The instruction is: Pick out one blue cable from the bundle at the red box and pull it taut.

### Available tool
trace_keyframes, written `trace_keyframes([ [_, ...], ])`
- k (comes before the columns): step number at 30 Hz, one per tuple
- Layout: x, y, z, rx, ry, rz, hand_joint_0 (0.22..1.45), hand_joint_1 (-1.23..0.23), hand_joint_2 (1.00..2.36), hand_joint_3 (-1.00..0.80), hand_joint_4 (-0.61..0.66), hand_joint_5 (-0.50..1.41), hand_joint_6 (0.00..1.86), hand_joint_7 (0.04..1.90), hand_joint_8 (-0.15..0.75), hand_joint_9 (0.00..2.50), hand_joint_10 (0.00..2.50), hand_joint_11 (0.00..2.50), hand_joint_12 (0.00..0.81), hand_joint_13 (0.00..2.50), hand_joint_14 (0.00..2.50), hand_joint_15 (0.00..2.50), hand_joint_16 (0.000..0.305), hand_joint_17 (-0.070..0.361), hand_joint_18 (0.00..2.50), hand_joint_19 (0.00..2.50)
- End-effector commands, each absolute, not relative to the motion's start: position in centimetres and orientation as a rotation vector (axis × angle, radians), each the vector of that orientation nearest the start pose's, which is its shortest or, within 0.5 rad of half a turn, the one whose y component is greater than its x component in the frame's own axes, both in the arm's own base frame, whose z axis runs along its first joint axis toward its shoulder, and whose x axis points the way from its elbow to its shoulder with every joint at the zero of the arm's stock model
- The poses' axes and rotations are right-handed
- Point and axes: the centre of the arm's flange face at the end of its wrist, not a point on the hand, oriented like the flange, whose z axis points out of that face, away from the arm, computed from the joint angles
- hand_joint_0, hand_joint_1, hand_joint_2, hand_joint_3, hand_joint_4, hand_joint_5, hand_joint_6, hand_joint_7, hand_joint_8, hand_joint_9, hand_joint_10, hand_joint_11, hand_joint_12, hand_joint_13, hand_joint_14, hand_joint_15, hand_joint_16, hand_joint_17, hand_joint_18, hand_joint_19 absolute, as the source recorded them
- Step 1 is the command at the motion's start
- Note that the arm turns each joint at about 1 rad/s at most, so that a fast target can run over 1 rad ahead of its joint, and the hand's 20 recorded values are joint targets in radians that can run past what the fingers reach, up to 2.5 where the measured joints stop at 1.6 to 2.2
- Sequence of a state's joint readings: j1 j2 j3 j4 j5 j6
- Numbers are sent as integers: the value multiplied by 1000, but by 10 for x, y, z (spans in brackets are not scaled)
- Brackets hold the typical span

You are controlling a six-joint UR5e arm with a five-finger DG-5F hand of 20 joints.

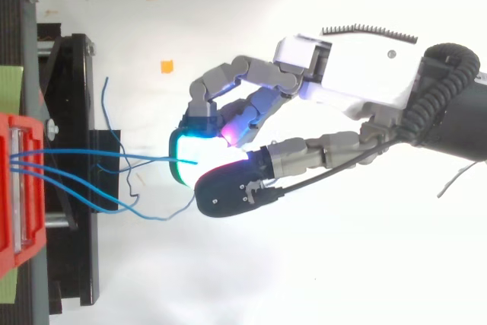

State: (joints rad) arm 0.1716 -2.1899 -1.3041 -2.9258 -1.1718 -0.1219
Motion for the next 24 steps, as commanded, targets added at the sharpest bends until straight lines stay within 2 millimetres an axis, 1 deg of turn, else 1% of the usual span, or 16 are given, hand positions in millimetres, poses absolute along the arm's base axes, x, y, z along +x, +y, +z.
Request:
trace_keyframes([
  [1, 712, -52, 263, 1301, 1195, 878, 686, -757, 1019, -295, -83, -212, 886, 1076, 283, 1009, 22, 700, 313, 755, 9, 197, 42, 95, 751, 506],
  [6, 714, -53, 262, 1311, 1171, 900, 688, -750, 1018, -313, -80, -213, 887, 1070, 304, 1050, 21, 674, 310, 758, 7, 186, 42, 95, 749, 499],
  [10, 717, -52, 263, 1301, 1153, 918, 693, -741, 1016, -330, -84, -216, 888, 1069, 307, 1110, 25, 735, 311, 765, 8, 185, 42, 94, 751, 507],
  [14, 722, -54, 254, 1294, 1130, 929, 697, -735, 1015, -341, -91, -219, 888, 1072, 299, 1180, 27, 882, 314, 771, 8, 190, 42, 94, 752, 496],
  [16, 723, -54, 254, 1291, 1125, 933, 697, -734, 1016, -341, -88, -220, 889, 1065, 295, 1191, 27, 937, 310, 774, 10, 196, 42, 94, 753, 488],
  [24, 723, -55, 253, 1291, 1125, 933, 698, -731, 1015, -344, -88, -221, 890, 1046, 293, 1202, 26, 952, 295, 820, 10, 249, 37, 84, 725, 471],
])
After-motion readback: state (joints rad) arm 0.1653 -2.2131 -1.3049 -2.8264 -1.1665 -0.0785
